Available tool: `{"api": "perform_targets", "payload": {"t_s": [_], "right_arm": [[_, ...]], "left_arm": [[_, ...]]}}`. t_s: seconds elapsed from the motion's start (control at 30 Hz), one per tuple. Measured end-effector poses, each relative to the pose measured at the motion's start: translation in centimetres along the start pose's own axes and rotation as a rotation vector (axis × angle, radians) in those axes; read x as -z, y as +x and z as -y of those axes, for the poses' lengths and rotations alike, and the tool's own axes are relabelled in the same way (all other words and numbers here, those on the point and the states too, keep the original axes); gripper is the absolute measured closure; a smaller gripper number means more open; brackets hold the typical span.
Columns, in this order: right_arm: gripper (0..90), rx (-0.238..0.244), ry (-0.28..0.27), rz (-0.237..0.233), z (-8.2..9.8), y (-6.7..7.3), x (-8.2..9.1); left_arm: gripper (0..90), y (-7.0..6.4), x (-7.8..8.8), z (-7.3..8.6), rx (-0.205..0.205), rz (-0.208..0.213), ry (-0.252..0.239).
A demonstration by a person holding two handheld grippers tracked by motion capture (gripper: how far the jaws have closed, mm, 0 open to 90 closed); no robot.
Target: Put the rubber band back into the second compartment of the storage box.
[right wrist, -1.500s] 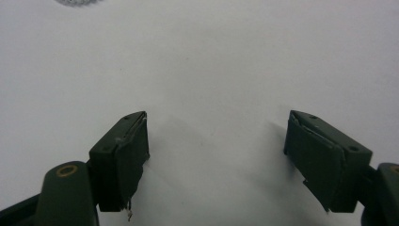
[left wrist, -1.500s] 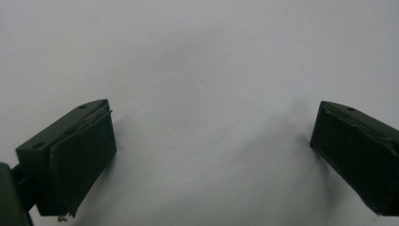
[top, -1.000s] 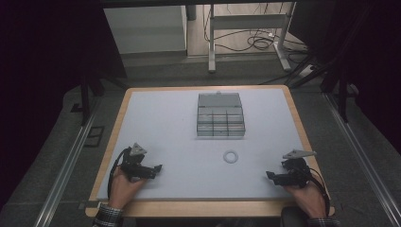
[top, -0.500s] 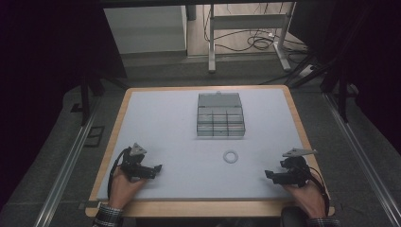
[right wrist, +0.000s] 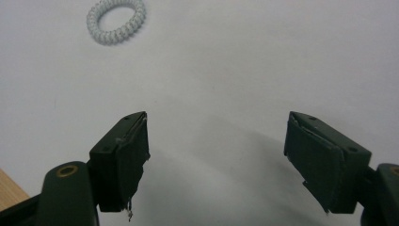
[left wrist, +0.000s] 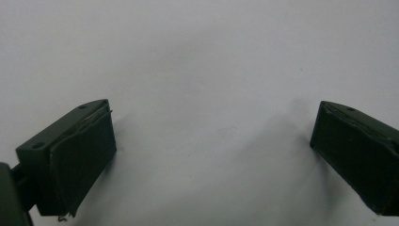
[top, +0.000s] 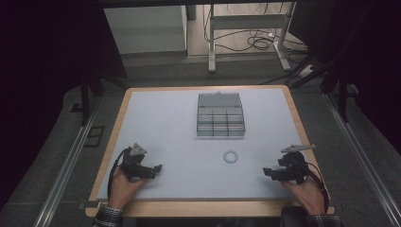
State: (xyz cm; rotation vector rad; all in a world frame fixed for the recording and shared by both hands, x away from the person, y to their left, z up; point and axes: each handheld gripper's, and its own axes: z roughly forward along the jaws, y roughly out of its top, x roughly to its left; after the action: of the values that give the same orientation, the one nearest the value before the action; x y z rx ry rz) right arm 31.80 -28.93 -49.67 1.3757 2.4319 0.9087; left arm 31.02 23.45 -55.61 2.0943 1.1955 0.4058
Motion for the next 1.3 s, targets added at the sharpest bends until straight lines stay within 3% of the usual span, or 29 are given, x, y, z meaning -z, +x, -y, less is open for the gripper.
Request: {"api": "perform_targets", "payload": {"t_s": [0.4, 0.9, 1.3], "right_arm": [[27.0, 0.061, 0.083, 0.019, -1.3, 0.9, -1.0], [31.4, 0.07, 0.126, 0.0, -3.1, 1.4, -2.2], [38.3, 0.125, 0.194, 0.012, -4.8, 1.8, -2.9]], "left_arm": [[0.4, 0.0, 0.0, 0.0, 0.0, 0.0, 0.0], [0.4, 0.0, 0.0, 0.0, 0.0, 0.001, 0.0], [0.4, 0.0, 0.0, 0.0, 0.002, 0.002, -0.001]]}}
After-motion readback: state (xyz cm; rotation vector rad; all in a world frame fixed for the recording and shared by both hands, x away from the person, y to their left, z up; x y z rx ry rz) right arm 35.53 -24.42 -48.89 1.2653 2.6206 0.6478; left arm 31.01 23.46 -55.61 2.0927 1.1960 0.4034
